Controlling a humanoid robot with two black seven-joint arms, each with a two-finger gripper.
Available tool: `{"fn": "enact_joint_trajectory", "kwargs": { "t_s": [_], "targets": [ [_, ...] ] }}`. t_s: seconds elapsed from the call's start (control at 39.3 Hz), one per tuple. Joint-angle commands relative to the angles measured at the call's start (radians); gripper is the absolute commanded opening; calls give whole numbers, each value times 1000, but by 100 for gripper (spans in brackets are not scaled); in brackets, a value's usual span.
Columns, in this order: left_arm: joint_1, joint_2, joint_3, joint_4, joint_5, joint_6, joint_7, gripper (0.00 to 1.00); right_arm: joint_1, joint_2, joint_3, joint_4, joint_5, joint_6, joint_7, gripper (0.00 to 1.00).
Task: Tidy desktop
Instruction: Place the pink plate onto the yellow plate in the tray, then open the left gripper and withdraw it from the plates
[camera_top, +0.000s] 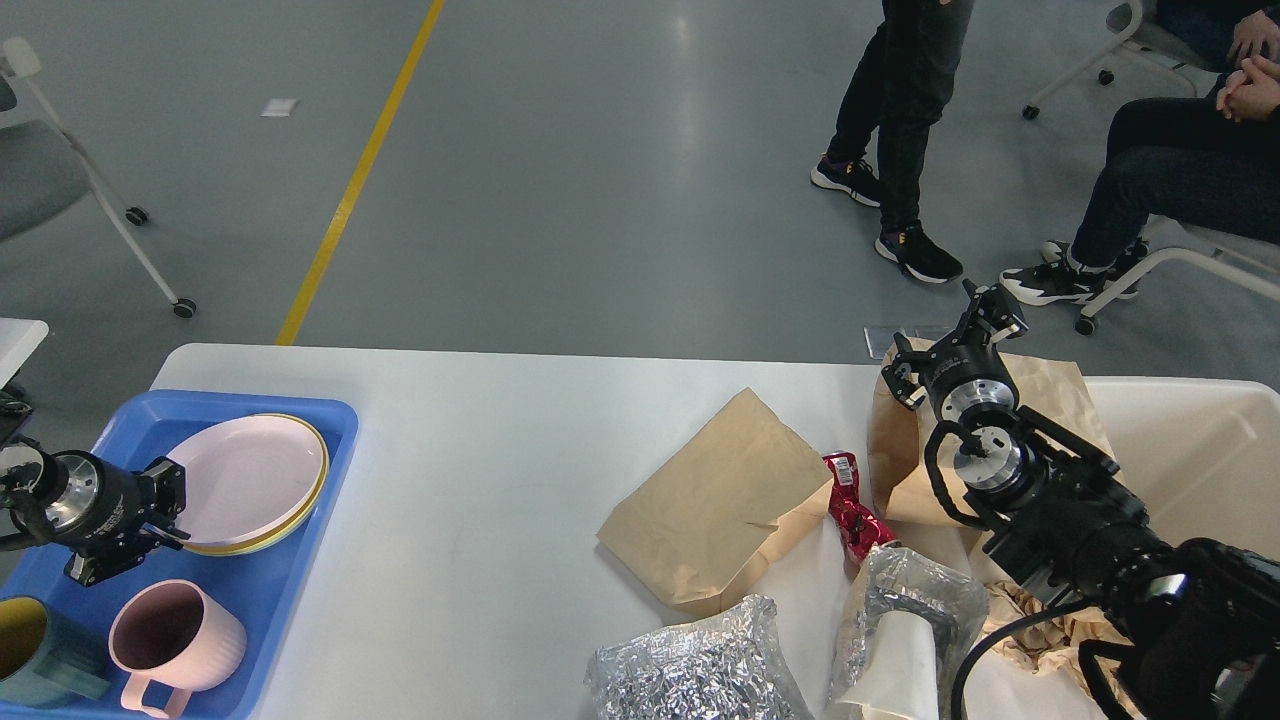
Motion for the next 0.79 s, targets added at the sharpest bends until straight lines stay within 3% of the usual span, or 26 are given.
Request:
{"fn": "enact_joint_trajectory", "kwargs": {
  "t_s": [0.0, 0.1, 0.28, 0.38, 0.53, 0.76],
  "targets": [
    [-1, 2, -1, 2, -11, 15, 0, 52, 0, 0, 0, -1, 0, -1, 0, 100],
    [2, 8, -1, 2, -11, 17, 0, 74, 0, 0, 0, -1, 0, -1, 0, 100],
    [4, 18, 2, 2, -12, 4, 2, 88, 0, 0, 0, -1, 0, 1, 0, 100],
    [1, 25, 6, -5, -12, -22, 14, 92, 0, 0, 0, -1, 0, 1, 1, 100],
    [-11, 174, 13, -17, -14, -271, 23, 92, 0, 0, 0, -1, 0, -1, 0, 100],
    [-146, 300, 13, -17, -18, -271, 20, 92, 0, 0, 0, -1, 0, 1, 0, 100]
  ]
}}
